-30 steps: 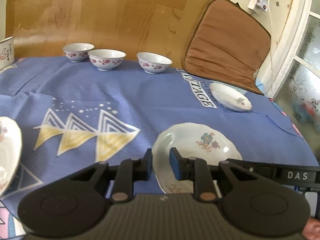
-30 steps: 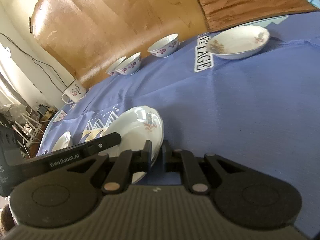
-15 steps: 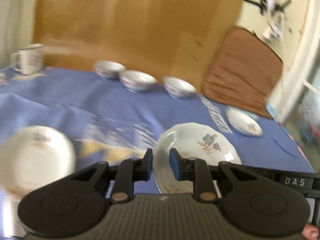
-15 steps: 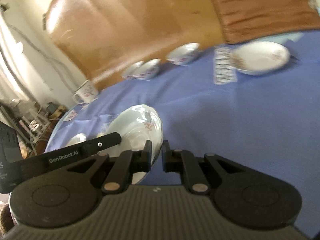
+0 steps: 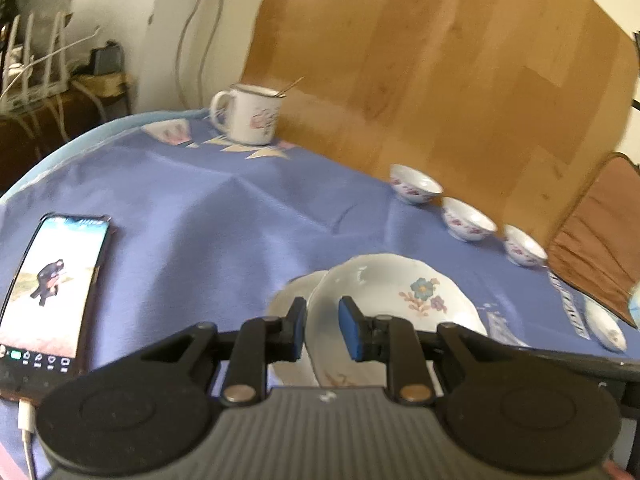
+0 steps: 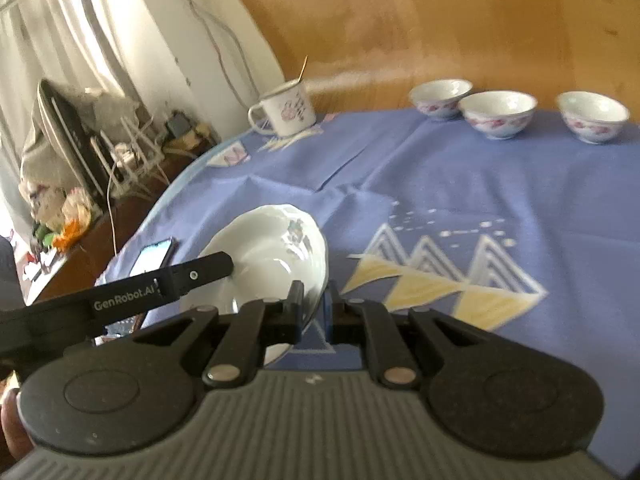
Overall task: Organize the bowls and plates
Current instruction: 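Lower the plate onto the first plate and open the right gripper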
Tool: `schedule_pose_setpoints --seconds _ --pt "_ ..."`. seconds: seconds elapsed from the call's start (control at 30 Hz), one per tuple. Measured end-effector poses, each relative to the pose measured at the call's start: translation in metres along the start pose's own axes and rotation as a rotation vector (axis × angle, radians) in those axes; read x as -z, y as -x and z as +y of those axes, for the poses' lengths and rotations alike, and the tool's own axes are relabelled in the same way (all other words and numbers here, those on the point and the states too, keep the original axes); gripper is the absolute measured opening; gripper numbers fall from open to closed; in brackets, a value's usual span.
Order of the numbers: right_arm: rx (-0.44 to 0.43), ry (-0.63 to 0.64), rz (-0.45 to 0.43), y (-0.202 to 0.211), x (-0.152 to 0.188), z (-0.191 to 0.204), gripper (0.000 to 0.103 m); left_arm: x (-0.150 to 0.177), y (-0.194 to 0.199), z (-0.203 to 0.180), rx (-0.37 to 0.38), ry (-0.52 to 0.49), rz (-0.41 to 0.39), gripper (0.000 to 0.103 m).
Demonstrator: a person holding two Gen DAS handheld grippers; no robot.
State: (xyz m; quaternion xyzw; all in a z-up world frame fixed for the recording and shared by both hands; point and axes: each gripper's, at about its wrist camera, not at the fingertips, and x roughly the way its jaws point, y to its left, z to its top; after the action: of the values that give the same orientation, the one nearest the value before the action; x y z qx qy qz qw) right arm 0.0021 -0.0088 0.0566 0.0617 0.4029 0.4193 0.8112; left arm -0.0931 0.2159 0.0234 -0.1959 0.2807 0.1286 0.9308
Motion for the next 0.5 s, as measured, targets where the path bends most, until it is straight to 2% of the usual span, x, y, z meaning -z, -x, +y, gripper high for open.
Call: schedule_pose_setpoints --seconds 0.13,0.27,0.37,0.43,0.5 --pt "0.016 0.034 0.022 -0.017 -0.002 0.010 0.014 0.005 -0.003 0.007 -0.003 0.021 0.004 0.018" --pt "0.068 0.111 0.006 -0.023 0.000 0.020 0.023 0.007 -0.003 0.003 -0.019 0.005 -0.018 0.018" --pt "0.089 0.120 -0.008 -0.029 0.002 0.020 0.027 0.006 0.003 -0.005 -0.059 -0.019 -0.067 0.030" --pt "0.104 0.116 -0.028 -0.027 0.002 0.017 0.033 0.004 0.009 -0.011 -0.072 -0.043 -0.108 0.033" --pt "0.111 0.093 -0.055 -0.022 0.001 0.013 0.035 0.001 0.015 -0.019 -0.070 -0.051 -0.141 0.033"
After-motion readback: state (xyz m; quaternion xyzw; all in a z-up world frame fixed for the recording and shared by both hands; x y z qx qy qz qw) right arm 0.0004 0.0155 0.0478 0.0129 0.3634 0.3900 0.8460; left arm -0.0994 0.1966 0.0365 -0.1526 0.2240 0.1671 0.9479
